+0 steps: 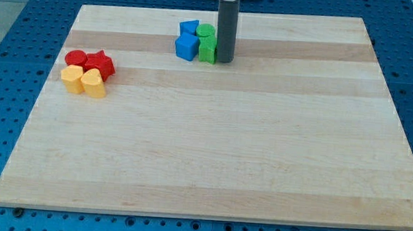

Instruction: Move your arm towards blue triangle

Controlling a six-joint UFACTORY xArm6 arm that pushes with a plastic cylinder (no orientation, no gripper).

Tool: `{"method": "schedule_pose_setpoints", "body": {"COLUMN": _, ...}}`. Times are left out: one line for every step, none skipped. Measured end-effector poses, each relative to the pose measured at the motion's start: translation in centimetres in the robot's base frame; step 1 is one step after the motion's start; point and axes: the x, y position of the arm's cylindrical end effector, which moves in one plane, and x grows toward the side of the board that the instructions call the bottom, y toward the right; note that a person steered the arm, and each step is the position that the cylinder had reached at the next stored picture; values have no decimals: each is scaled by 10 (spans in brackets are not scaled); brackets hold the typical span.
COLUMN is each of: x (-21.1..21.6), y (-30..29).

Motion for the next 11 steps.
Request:
{"method": "schedule_pose_setpoints", "body": {"x": 0, "y": 26}}
{"method": "schedule_pose_setpoints", "body": {"x": -15, "y": 78}}
{"method": "schedule_pose_setpoints", "body": {"x": -57, "y": 87}}
{"method": "schedule_pose_setpoints", "body": {"x": -87, "y": 61}}
{"method": "schedule_pose_setpoints", "body": {"x": -105, "y": 11}}
{"method": "schedule_pose_setpoints", "body": {"x": -115, "y": -39}}
{"method": "schedule_pose_setpoints", "body": {"x": -119, "y": -84}}
{"method": "schedule_pose_setpoints", "body": {"x": -116, "y": -104}}
{"method": "schedule_pose_setpoints", "body": {"x": -105, "y": -106}}
{"method": "schedule_pose_setpoints", "body": {"x": -91, "y": -106}}
{"method": "schedule_pose_setpoints", "body": {"x": -87, "y": -106}}
